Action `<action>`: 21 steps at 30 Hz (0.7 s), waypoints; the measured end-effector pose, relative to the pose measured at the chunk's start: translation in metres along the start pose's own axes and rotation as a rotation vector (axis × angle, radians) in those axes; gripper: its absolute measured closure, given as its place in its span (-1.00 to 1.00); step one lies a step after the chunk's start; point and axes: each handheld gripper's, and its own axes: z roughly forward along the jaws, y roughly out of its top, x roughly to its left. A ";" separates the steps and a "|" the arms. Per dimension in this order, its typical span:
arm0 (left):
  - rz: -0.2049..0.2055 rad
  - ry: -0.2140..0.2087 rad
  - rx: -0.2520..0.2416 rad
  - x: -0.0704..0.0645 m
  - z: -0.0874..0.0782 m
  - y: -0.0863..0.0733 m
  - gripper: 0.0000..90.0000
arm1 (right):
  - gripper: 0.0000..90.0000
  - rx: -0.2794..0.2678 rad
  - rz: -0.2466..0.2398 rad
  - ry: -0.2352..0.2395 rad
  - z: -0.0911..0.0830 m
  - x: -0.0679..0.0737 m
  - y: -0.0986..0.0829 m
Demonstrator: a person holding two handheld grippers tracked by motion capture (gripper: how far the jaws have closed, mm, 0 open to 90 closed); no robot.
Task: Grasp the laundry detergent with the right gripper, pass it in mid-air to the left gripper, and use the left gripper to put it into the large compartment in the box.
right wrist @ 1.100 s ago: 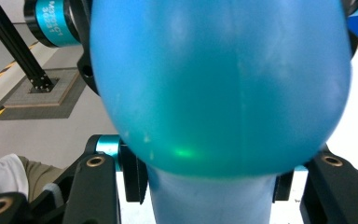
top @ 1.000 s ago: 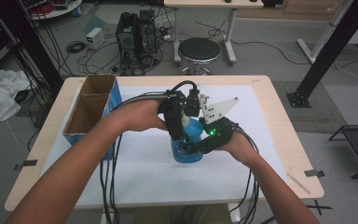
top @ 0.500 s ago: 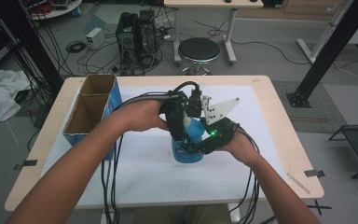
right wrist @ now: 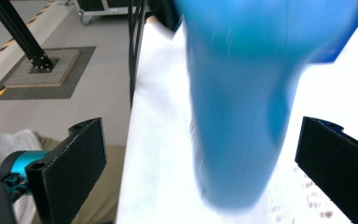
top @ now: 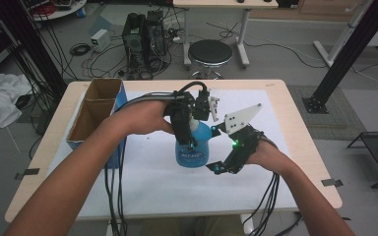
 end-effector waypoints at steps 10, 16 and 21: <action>-0.037 0.018 0.017 0.005 -0.007 -0.011 -0.17 | -0.97 0.169 0.075 -0.151 -0.032 0.001 -0.018; -0.084 0.039 0.043 0.010 -0.008 -0.015 -0.17 | -0.97 0.212 0.071 -0.187 -0.058 -0.002 -0.021; -0.127 0.057 0.046 0.013 -0.012 -0.022 -0.17 | -0.98 0.363 0.140 -0.222 -0.070 -0.002 -0.024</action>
